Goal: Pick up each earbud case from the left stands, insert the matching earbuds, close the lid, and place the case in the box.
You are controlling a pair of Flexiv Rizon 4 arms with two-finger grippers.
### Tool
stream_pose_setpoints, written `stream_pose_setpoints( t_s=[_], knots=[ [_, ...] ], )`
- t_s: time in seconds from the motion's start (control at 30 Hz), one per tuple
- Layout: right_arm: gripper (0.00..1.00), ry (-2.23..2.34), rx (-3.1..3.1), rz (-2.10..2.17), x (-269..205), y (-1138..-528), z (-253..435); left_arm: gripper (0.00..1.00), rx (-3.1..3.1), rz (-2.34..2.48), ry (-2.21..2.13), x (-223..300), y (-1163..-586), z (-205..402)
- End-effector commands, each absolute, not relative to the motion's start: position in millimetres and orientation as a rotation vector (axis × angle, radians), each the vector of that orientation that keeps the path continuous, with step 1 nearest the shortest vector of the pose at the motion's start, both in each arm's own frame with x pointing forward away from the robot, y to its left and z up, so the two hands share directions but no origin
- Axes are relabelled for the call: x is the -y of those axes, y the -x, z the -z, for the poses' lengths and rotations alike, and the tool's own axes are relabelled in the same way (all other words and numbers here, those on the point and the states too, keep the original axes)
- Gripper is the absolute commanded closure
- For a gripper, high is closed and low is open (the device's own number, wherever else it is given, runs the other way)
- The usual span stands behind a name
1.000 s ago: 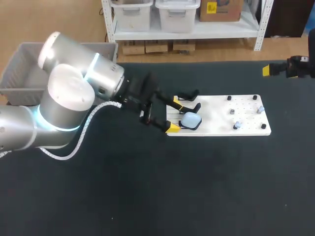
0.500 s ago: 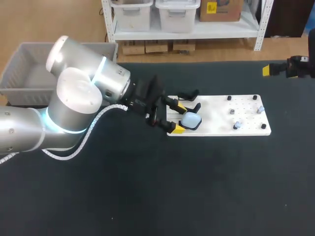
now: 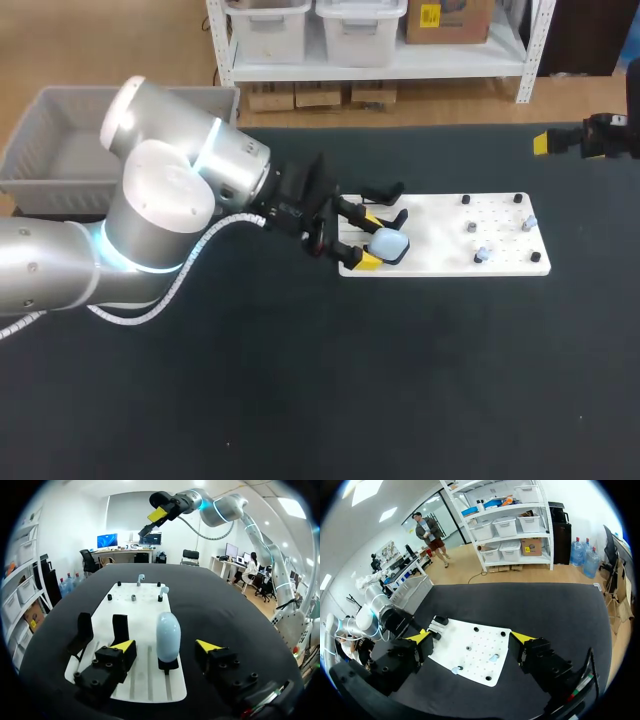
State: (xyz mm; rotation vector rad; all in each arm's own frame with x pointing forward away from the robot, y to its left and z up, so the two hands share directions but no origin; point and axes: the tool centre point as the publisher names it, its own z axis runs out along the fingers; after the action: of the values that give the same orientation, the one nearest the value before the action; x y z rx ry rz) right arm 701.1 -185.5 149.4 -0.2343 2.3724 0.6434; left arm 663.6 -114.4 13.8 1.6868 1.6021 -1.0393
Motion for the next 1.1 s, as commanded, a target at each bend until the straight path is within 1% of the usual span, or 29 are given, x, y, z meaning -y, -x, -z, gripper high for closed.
stream_pose_setpoints(
  t_s=[0.03, 0.1, 0.3, 0.67, 0.7, 0.77, 0.93, 1.0, 1.1],
  knots=[
    [0.00, 0.235, -2.372, -0.644, 185.8, -700.9, -149.5, 0.30, -1.602, 1.040, -1.674, 114.3, -664.5, -9.9],
    [0.00, 0.235, -2.372, -0.644, 185.8, -700.9, -149.5, 0.33, -1.601, 1.040, -1.664, 114.4, -664.3, -9.7],
    [0.00, 0.235, -2.372, -0.644, 185.8, -700.9, -149.5, 0.25, -1.585, 1.040, -1.638, 116.8, -658.2, -8.8],
    [0.00, 0.235, -2.372, -0.644, 185.8, -700.9, -149.5, 0.29, -1.575, 1.038, -1.608, 123.9, -659.5, -3.1],
    [0.00, 0.235, -2.372, -0.644, 185.8, -700.9, -149.5, 0.31, -1.575, 1.038, -1.607, 124.5, -659.8, -2.9],
    [0.00, 0.235, -2.372, -0.644, 185.8, -700.9, -149.5, 0.45, -1.575, 1.036, -1.604, 125.9, -660.0, -3.4],
    [0.00, 0.235, -2.372, -0.644, 185.8, -700.9, -149.5, 0.45, -1.572, 1.034, -1.599, 127.6, -661.1, -5.5],
    [0.00, 0.235, -2.372, -0.644, 185.8, -700.9, -149.5, 0.47, -1.572, 1.032, -1.600, 127.6, -661.1, -6.2],
    [0.00, 0.235, -2.372, -0.644, 185.8, -700.9, -149.5, 0.45, -1.573, 1.031, -1.602, 126.9, -661.1, -7.2]
  ],
)
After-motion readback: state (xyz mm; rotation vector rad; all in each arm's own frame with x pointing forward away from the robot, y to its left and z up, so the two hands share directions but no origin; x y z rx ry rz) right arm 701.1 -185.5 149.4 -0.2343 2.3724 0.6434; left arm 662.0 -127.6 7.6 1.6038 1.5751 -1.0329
